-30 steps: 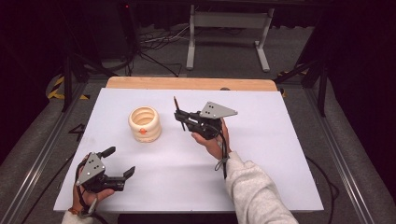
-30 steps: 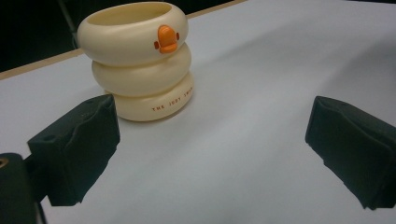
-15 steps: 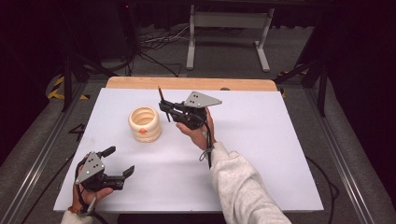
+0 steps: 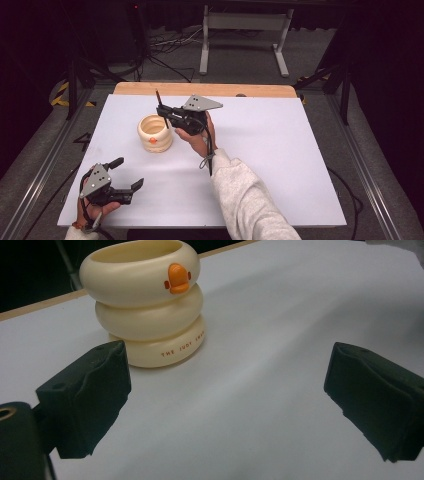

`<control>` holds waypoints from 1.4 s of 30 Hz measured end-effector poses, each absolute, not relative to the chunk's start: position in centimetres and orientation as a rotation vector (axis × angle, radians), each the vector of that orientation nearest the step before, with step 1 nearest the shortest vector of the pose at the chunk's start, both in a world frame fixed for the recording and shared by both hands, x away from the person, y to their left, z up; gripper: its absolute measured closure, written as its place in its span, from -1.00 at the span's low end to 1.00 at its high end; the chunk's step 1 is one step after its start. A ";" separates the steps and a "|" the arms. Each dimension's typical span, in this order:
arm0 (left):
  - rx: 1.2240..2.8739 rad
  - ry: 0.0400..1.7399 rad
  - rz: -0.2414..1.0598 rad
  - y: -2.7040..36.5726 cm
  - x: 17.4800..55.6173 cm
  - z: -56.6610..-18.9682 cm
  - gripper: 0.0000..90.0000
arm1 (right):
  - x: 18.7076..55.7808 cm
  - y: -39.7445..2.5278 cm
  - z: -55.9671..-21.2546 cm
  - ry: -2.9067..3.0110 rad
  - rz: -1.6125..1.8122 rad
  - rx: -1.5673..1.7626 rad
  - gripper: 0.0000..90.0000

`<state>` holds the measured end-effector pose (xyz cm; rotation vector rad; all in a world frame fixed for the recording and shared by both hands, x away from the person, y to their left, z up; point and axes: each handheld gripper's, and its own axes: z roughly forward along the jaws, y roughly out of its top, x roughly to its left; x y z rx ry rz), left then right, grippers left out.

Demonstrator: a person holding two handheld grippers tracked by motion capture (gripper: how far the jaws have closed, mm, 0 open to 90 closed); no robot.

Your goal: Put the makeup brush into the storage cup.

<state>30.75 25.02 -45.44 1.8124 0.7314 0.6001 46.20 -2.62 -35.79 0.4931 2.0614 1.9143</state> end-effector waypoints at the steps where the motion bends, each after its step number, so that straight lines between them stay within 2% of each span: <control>1: 1.814 0.731 0.594 25.0 30.7 -45.5 -0.88 | 46.3 -2.4 -35.8 2.060 1.919 0.490 0.87; 23: 1.816 0.722 0.587 25.2 30.6 -45.5 -0.88 | 48.6 -0.1 -38.2 2.068 1.913 0.549 0.87; 42: 1.817 0.716 0.583 25.2 30.6 -45.5 -0.88 | 49.3 0.0 -40.1 2.093 1.850 0.591 0.87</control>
